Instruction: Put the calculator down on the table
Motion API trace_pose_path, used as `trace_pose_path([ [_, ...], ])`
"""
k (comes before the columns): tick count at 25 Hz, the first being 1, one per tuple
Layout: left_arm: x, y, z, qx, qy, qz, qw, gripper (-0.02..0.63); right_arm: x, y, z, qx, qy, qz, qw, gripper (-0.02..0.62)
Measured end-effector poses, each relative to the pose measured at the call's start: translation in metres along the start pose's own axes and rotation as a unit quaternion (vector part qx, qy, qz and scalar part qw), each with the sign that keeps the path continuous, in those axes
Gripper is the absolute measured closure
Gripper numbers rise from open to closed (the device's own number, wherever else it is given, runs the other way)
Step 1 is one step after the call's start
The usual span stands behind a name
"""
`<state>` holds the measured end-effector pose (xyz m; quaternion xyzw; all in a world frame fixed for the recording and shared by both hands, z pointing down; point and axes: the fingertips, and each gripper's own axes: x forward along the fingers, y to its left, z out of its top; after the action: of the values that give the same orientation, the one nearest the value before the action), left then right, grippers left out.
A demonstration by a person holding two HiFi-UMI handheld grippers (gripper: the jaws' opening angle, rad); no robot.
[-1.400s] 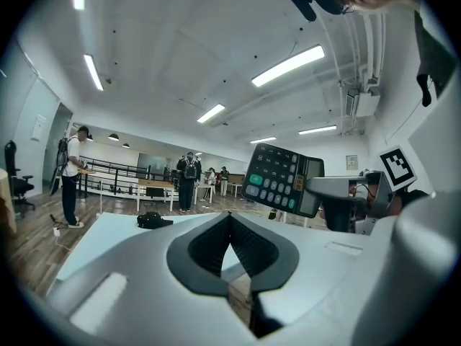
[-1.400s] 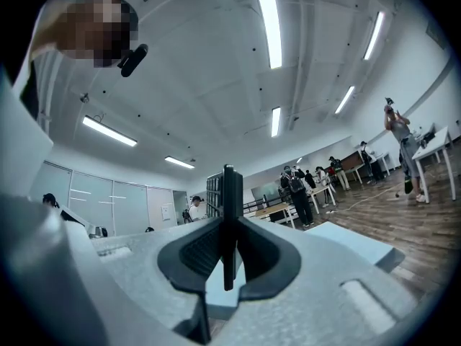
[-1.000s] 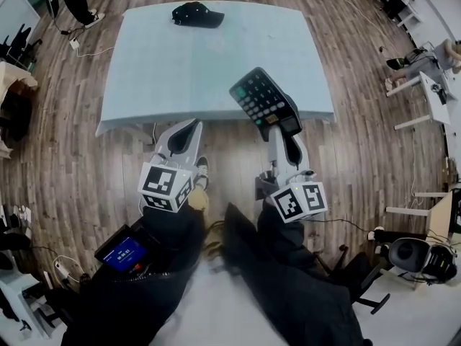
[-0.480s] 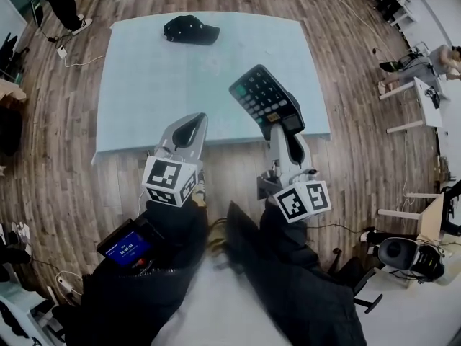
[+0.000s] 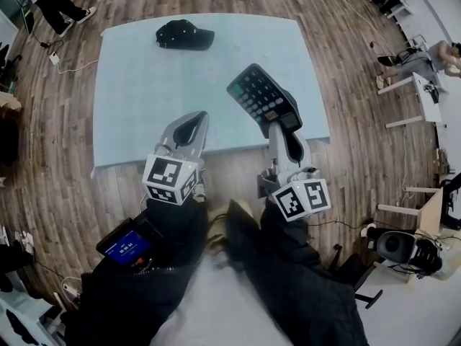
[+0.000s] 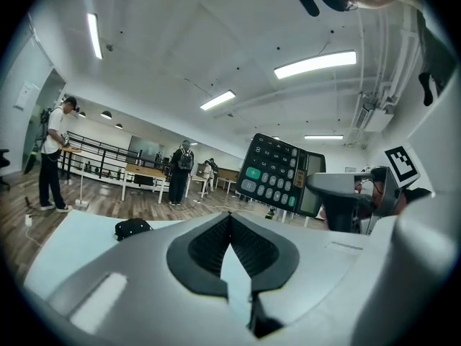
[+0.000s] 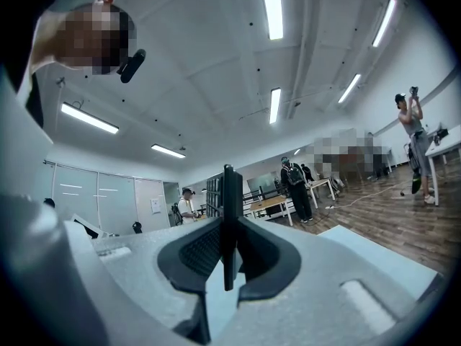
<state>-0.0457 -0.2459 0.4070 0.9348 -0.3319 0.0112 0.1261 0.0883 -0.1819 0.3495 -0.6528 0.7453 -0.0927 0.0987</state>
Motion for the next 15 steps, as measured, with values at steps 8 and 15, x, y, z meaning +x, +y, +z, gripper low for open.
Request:
trace_pose_path([
  [8, 0.029, -0.008, 0.004, 0.015, 0.007, 0.019, 0.9997, 0.609, 0.013, -0.026, 0.0, -0.005, 0.009, 0.026, 1.0, 0.552],
  [15, 0.058, -0.021, 0.021, 0.026, -0.013, 0.055, 0.998, 0.609, 0.029, -0.056, 0.019, -0.006, 0.001, 0.068, 0.998, 0.552],
])
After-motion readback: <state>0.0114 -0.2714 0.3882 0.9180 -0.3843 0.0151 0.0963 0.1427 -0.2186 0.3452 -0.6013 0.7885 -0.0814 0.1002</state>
